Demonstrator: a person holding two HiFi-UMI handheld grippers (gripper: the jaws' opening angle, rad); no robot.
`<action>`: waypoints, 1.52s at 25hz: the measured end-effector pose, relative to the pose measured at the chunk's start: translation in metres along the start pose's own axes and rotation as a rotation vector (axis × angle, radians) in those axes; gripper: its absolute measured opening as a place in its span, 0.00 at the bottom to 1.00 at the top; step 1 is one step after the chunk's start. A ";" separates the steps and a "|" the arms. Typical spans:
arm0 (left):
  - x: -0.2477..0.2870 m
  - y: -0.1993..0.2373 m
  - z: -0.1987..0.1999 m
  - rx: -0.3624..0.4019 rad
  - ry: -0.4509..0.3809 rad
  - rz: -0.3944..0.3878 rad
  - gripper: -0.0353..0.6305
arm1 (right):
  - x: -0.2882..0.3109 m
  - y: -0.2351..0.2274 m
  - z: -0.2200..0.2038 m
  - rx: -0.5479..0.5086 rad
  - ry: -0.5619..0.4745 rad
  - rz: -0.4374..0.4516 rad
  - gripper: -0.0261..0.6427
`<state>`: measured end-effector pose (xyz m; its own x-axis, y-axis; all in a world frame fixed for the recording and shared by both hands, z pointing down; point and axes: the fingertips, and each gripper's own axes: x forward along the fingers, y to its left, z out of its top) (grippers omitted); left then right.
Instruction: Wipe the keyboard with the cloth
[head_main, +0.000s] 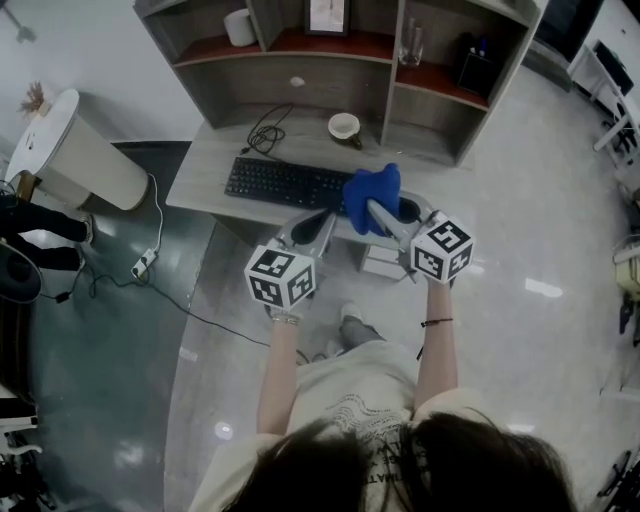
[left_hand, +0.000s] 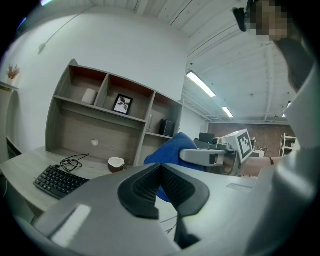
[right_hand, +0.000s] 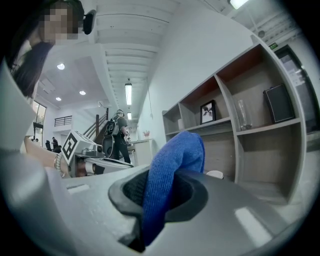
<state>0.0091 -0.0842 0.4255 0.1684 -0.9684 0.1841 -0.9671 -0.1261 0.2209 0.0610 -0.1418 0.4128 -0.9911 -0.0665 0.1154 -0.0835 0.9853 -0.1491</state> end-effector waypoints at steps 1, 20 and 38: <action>0.005 0.002 0.001 -0.006 -0.003 -0.002 0.06 | 0.001 -0.003 0.001 -0.002 0.004 0.003 0.13; 0.078 0.054 0.006 -0.058 0.038 -0.014 0.06 | 0.050 -0.071 0.004 -0.006 0.072 0.018 0.13; 0.114 0.072 -0.024 -0.100 0.162 -0.132 0.06 | 0.056 -0.109 -0.038 0.089 0.146 -0.127 0.13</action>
<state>-0.0364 -0.1985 0.4857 0.3289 -0.8964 0.2971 -0.9120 -0.2199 0.3462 0.0186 -0.2469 0.4733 -0.9470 -0.1590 0.2791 -0.2216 0.9523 -0.2097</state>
